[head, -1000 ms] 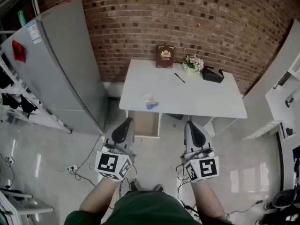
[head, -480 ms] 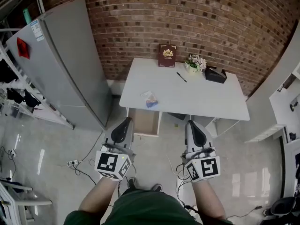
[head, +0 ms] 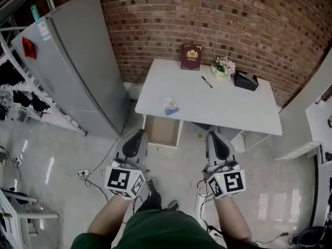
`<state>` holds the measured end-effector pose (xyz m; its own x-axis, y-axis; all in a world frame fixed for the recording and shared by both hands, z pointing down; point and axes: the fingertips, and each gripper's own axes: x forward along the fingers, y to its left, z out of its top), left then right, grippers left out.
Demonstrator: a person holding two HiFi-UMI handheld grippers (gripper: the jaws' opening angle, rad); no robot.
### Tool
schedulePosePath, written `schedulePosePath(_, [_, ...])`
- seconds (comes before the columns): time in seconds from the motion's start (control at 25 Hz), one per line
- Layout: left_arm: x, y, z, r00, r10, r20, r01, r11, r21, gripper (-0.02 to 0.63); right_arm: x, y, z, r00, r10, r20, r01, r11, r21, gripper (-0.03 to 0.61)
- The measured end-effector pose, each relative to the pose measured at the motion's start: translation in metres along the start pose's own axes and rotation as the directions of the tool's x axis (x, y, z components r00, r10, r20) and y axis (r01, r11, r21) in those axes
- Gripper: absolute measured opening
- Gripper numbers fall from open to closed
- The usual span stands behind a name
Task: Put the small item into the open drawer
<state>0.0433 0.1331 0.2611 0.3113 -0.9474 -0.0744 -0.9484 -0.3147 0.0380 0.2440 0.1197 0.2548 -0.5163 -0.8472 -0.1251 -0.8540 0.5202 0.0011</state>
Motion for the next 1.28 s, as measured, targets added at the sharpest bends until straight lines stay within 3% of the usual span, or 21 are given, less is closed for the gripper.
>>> schedulePosePath(0.6, [0.104,0.073,-0.022,0.998,-0.058,0.009,0.059,0.996,-0.067,0.014,0.098,-0.035,-0.025,0.995,-0.088,-0.055,0.086,0.996,-0.038,0.003])
schedulePosePath(1.28, [0.164,0.175,-0.065,0.994,-0.109,-0.028,0.101,0.976,-0.195,0.014,0.203,-0.012,-0.072,0.974,-0.126,-0.189,0.120,0.992,-0.045,0.003])
